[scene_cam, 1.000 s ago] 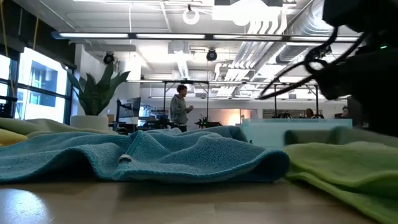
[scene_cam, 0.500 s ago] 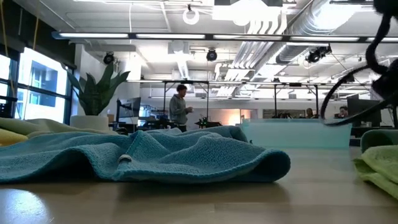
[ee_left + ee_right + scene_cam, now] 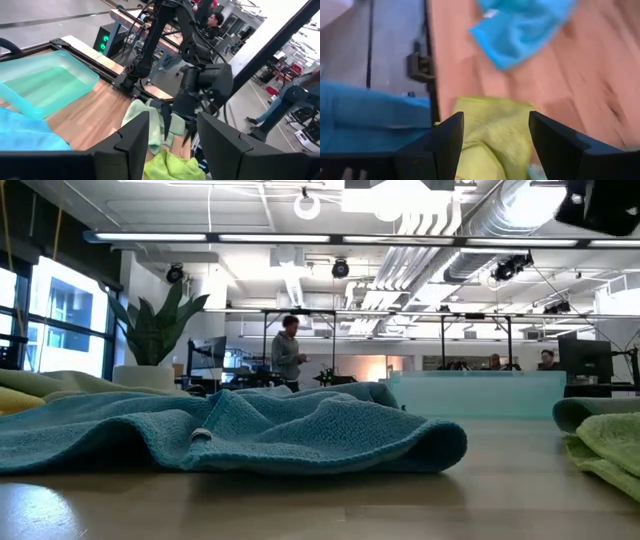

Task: Fold microfiber towels
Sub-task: Adjust the light green microfiber cloth

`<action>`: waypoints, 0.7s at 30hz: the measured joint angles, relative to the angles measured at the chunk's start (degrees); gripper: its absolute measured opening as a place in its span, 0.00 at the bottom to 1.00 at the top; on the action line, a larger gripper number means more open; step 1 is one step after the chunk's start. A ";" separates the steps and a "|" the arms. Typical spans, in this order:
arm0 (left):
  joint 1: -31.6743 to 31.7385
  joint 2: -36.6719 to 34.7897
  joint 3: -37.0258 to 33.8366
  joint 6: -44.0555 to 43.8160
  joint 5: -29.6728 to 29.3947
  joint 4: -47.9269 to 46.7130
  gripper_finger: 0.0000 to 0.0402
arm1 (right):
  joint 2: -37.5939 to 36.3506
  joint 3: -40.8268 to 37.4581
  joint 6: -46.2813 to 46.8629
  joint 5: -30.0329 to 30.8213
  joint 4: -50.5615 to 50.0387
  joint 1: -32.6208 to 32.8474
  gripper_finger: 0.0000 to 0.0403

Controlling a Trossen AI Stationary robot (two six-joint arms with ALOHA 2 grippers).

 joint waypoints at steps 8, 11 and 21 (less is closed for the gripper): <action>-2.18 0.02 0.00 -0.02 0.02 -0.42 0.39 | 11.29 1.65 -3.46 -7.08 3.01 1.83 0.54; -3.04 0.02 0.00 -0.02 -0.34 -0.42 0.39 | 14.69 1.69 -6.17 -10.08 7.78 2.79 0.54; -5.67 0.42 0.00 -1.53 -1.76 -0.65 0.39 | 21.38 1.77 -10.25 -11.16 11.74 3.89 0.54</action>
